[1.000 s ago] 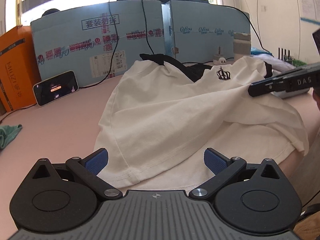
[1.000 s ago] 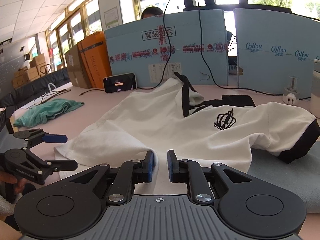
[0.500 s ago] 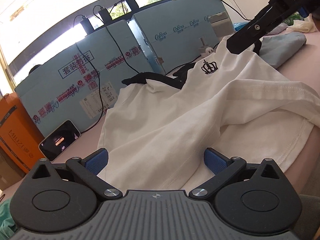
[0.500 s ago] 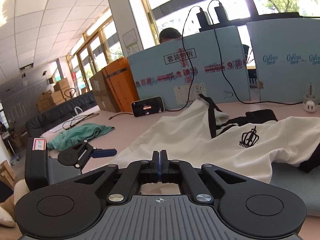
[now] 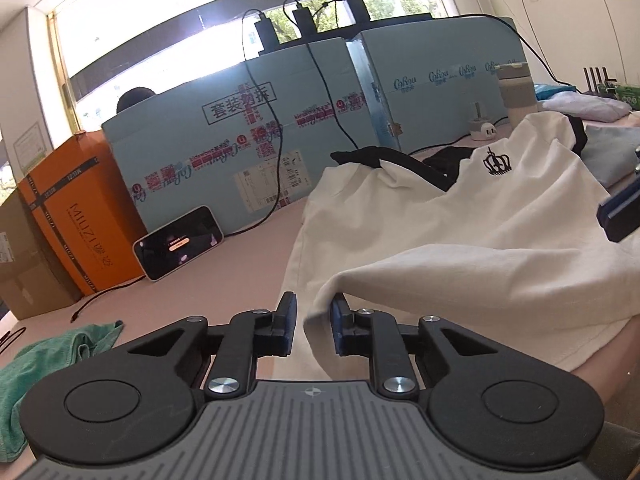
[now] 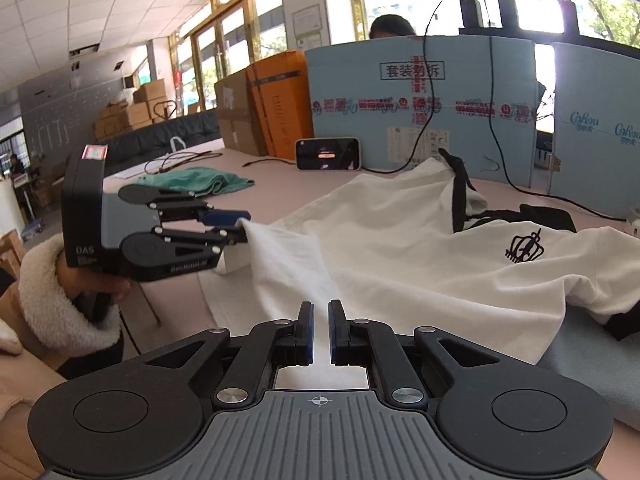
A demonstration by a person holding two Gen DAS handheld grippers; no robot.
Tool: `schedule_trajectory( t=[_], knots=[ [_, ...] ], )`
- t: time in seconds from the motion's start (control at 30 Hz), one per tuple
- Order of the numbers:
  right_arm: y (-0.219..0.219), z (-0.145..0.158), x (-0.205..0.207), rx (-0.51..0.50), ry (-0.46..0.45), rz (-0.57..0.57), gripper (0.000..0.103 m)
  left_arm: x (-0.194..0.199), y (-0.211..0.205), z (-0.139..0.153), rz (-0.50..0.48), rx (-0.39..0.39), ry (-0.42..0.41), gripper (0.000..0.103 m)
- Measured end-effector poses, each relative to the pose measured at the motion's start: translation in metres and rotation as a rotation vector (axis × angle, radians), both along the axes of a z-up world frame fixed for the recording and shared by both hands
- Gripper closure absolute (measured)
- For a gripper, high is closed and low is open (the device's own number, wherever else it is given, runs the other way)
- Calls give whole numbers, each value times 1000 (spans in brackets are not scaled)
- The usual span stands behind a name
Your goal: Fold clothes
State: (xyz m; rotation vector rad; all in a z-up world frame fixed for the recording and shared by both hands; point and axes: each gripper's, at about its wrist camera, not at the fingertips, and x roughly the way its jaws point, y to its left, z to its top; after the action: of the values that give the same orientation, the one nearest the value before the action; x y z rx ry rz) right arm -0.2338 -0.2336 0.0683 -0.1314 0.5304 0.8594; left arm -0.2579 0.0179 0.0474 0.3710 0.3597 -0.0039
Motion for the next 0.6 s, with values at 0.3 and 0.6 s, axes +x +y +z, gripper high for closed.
schedule_trajectory(
  t=[0.3,0.6],
  knots=[
    [10,-3,-8,-7,16,45,81,-14,46,13,206,2,-62,87],
    [-4,-4,-3,-22,30,3,75,-31,58,2,184,-68,-29,39]
  ],
)
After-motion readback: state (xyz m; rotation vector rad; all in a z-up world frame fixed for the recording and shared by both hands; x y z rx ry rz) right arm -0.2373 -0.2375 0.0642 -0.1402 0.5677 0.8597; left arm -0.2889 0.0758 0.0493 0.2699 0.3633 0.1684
